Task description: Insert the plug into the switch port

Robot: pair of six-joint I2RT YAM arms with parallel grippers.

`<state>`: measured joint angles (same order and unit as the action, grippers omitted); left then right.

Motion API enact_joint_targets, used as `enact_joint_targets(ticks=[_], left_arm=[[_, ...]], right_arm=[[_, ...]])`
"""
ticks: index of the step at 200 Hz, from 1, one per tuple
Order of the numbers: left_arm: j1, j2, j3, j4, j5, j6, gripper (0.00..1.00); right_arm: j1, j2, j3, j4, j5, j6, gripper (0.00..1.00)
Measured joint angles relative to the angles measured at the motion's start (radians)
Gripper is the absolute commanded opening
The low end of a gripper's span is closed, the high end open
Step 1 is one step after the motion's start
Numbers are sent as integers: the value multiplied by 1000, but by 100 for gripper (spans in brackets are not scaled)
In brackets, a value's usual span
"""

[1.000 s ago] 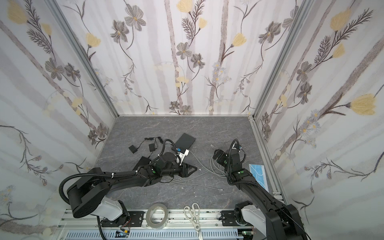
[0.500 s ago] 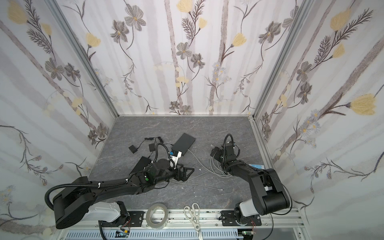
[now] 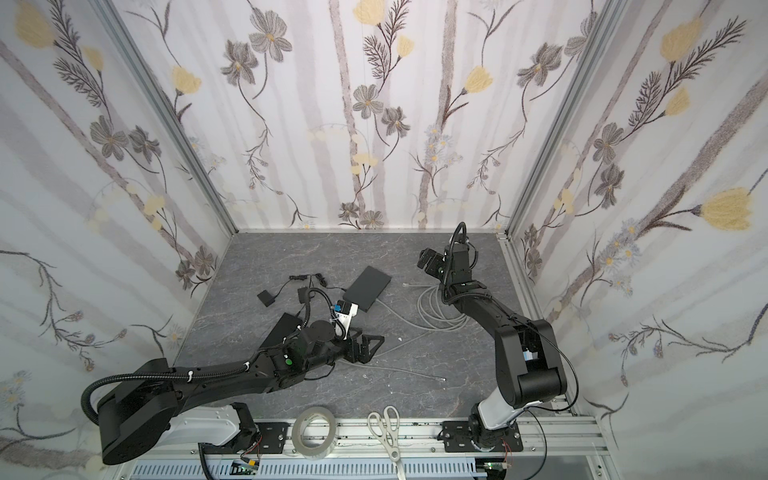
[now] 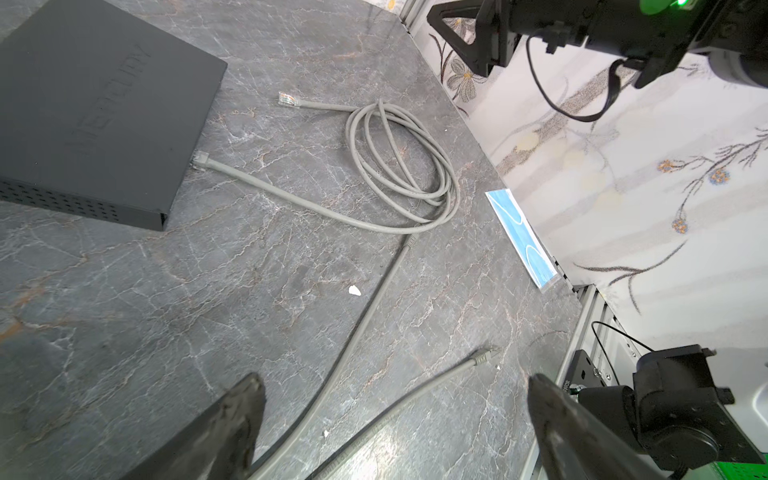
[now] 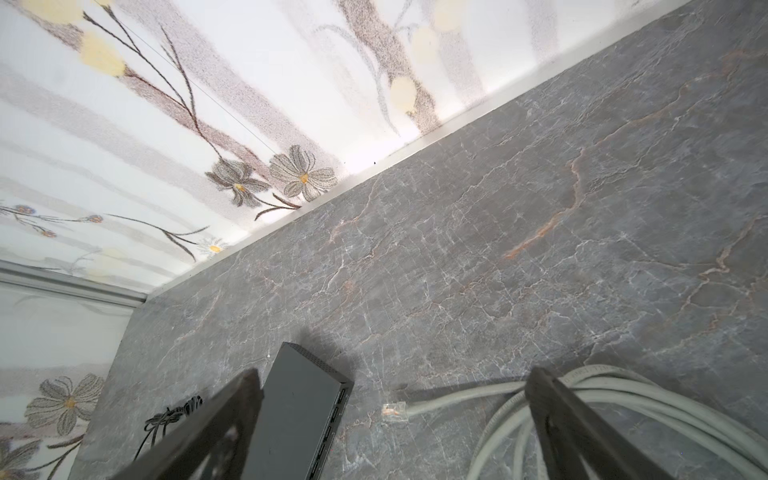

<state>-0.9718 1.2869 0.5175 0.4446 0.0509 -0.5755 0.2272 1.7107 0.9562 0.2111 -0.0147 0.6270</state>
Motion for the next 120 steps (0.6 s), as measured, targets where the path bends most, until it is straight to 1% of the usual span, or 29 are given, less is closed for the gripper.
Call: enact_joint_targets(ticks=[15, 40, 73, 94, 120], left_arm=[[0, 0, 0, -2, -3, 1, 100], [0, 3, 10, -30, -5, 20, 100], [-1, -9, 31, -110, -21, 30, 100], [-1, -45, 32, -173, -43, 46, 100], [-1, -82, 32, -219, -64, 54, 100]], right_arm=[[8, -55, -73, -9, 2, 14, 100], [7, -121, -225, -48, -15, 92, 100], [-17, -161, -327, -84, -20, 156, 100], [-50, -135, -333, -71, -33, 169, 100], [-96, 0, -277, -63, -86, 167, 100]])
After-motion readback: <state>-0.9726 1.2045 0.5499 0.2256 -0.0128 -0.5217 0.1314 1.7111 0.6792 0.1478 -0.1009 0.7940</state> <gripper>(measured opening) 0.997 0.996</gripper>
